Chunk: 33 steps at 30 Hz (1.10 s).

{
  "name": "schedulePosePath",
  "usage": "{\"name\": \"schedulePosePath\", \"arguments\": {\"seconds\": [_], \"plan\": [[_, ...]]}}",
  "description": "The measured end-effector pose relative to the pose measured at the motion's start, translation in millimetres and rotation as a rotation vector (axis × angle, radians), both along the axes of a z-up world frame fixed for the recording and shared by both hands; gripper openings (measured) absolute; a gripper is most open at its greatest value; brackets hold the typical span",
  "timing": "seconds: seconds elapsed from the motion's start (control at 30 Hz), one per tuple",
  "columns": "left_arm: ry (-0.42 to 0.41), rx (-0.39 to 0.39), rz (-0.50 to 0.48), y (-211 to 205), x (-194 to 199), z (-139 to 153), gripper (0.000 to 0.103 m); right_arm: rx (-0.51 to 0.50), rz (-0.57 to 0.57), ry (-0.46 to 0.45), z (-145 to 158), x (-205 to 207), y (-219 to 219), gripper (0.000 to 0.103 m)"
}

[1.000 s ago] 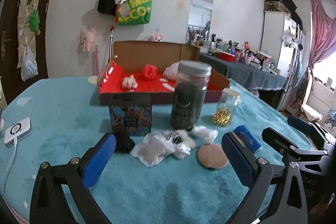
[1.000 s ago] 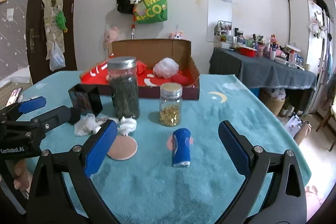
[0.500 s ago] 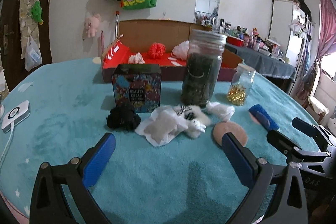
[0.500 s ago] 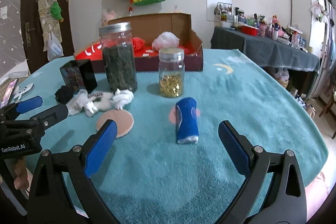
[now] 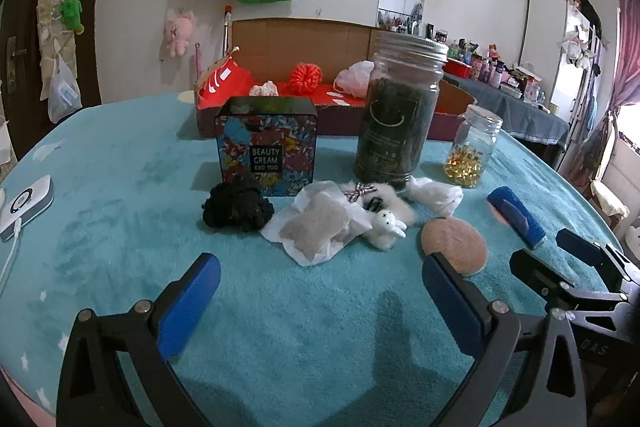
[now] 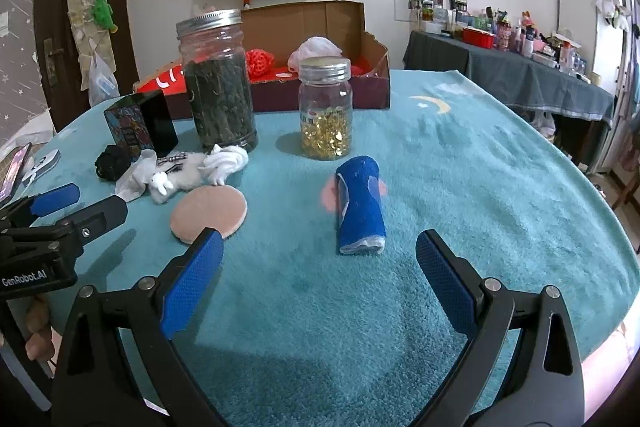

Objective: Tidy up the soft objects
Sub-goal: 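Grasp the black scrunchie with the left tool while the right grasps the blue sponge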

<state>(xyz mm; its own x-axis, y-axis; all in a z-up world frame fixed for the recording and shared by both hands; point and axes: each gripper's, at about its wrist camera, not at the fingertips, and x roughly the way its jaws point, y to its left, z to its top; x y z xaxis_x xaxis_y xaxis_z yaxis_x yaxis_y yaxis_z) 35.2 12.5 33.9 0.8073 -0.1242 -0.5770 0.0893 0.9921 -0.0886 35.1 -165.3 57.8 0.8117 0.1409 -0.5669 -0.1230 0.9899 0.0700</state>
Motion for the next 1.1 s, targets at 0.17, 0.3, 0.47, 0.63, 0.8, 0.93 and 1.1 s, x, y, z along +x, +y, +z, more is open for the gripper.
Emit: {"name": "schedulePosePath", "arguments": {"seconds": [0.17,0.3,0.47,0.63,0.8,0.93,1.1], "plan": [[0.013,0.002,-0.006,2,3,1,0.103,0.007,-0.003,0.005,0,2,-3,0.099],[0.034,0.007,-0.007,8,12,6,0.103,0.008,-0.006,0.02,2,8,-7,0.099],[0.057,-0.001,-0.023,17,23,14,0.103,0.018,0.001,0.062,5,23,-13,0.099],[0.075,-0.006,-0.026,28,34,20,0.103,0.012,0.012,0.095,9,35,-20,0.099],[0.105,-0.011,-0.005,45,46,22,0.101,0.031,0.022,0.131,12,48,-28,0.099],[0.146,-0.014,0.011,59,60,18,0.089,0.009,0.019,0.146,14,58,-30,0.098],[0.222,-0.039,-0.013,67,77,6,0.056,-0.03,0.049,0.205,5,70,-23,0.054]]}}
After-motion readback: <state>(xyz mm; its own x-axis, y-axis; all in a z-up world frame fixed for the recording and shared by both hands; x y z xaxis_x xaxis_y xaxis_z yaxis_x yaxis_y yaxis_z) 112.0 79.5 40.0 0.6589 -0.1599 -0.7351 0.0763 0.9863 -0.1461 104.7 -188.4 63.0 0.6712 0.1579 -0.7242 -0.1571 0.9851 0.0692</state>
